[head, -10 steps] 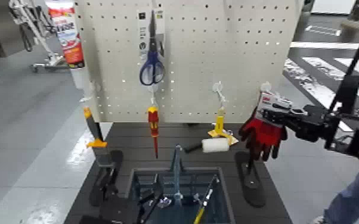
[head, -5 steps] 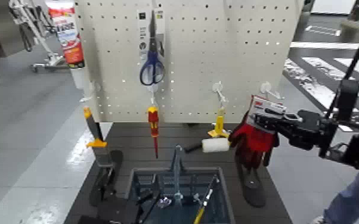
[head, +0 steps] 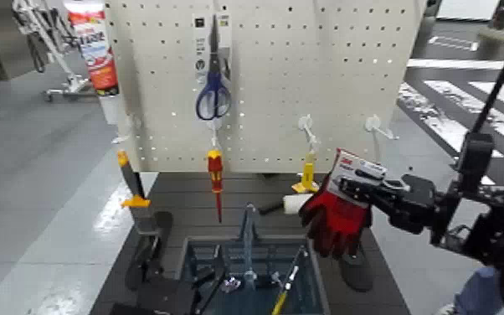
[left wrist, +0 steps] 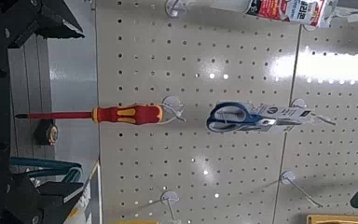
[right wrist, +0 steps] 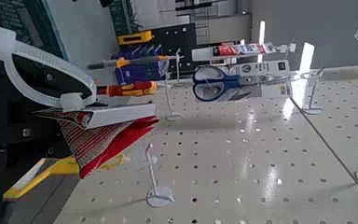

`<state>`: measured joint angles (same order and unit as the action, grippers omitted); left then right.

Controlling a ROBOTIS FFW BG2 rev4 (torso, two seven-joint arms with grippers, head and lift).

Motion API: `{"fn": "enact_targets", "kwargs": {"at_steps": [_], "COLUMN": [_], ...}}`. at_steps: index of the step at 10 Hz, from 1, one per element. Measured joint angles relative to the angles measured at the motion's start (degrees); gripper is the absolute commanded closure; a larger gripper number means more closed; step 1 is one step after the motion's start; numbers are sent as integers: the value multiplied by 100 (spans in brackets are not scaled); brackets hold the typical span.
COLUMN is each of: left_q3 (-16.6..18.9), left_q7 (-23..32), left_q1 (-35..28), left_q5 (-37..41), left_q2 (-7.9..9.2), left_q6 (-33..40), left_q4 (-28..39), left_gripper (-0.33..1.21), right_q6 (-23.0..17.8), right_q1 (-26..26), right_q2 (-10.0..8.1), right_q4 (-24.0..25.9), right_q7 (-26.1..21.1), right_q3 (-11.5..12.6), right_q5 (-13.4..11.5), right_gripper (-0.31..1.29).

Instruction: Put the red colored gloves into the crate.

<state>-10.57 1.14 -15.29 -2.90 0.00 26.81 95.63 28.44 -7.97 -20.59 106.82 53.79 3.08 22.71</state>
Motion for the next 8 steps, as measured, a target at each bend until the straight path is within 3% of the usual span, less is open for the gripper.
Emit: {"fn": "enact_targets", "kwargs": {"at_steps": [4, 8], "left_q3": [-32, -76], "left_q7": [6, 9], "left_q1": [7, 17], "left_q5": [0, 0], "left_q2": [0, 0], "left_q6": [-9, -24], "left_q4": [0, 0], "left_gripper": [14, 14], "right_q6": [12, -79], "right_q1": [239, 320], "right_q2": [160, 241], "right_q4": [11, -263], "right_q7": [-188, -180], "right_q3": [-459, -871], "right_q5": [622, 837], "right_gripper": [106, 106]}}
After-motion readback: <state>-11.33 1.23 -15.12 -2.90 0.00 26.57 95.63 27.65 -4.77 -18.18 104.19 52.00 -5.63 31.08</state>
